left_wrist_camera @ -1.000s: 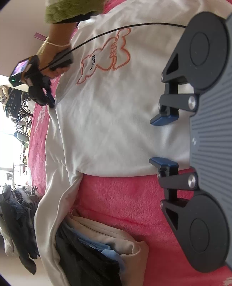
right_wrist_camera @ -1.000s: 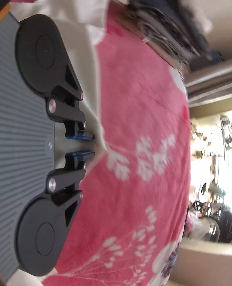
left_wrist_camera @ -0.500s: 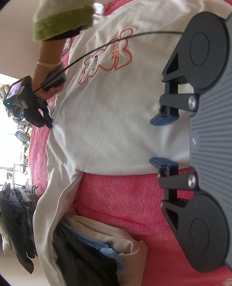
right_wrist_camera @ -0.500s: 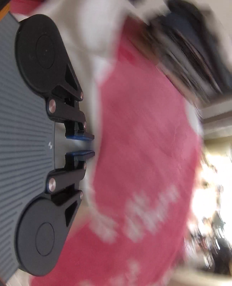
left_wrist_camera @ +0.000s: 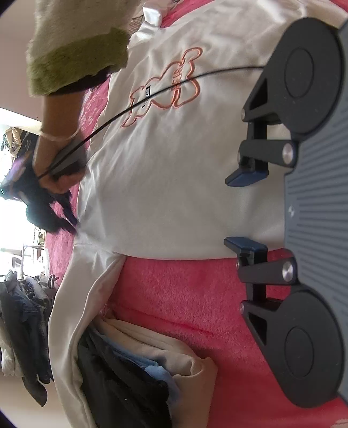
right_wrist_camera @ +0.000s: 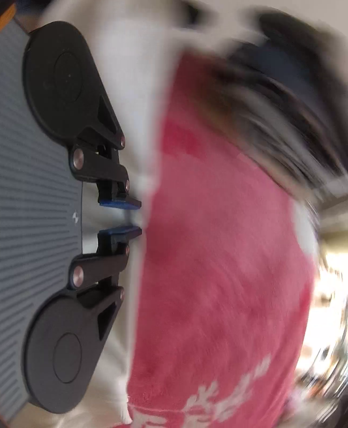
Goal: Fold clothes
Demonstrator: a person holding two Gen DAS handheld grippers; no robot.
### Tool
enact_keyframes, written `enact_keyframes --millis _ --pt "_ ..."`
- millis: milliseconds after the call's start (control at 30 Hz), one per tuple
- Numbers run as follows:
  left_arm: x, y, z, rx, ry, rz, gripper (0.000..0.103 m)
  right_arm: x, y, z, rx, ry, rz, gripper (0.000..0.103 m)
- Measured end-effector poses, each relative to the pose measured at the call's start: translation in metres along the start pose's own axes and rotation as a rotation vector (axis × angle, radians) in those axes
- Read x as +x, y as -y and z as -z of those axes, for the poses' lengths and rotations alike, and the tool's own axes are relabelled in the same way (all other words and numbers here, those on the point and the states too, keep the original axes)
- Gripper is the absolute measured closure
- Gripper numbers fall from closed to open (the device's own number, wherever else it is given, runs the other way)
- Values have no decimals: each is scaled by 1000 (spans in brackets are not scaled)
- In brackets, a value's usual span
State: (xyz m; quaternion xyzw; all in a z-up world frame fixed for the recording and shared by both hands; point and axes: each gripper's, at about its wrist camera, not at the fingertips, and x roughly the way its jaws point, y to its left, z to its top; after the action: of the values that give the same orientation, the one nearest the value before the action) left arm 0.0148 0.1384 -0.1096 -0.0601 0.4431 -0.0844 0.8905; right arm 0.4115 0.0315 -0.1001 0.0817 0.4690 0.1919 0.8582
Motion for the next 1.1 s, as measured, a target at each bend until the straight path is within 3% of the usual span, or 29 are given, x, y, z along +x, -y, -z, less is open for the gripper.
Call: enact_keyframes --millis 67,200,300,433,533,633,767,867,1000,1100 --pt "0 -2 0 -10 4 6 60 -25 16 -14 91 81 12 86" --pt "-1 -6 0 -30 11 19 60 -106 53 -29 98 142 -25 83" --pt "-2 -9 -2 -32 16 23 60 -177 89 -25 122 172 -4 73" --pt "-3 -6 -3 -14 27 4 60 -271 144 -1 161 249 62 50" --pt "-8 -4 -5 0 47 -28 59 -338 176 29 183 298 129 45" --pt "-18 -3 -11 2 84 -66 59 -389 201 67 192 339 211 32" --pt "-34 -1 -22 6 130 -111 57 -434 215 125 182 334 290 22" --pt "-45 12 -40 50 134 -106 56 -453 221 165 185 337 299 17" --pt "-39 48 -81 155 99 -63 52 -451 231 185 186 370 248 15" --pt "-18 81 -109 208 75 -30 52 -426 234 174 154 340 205 15"
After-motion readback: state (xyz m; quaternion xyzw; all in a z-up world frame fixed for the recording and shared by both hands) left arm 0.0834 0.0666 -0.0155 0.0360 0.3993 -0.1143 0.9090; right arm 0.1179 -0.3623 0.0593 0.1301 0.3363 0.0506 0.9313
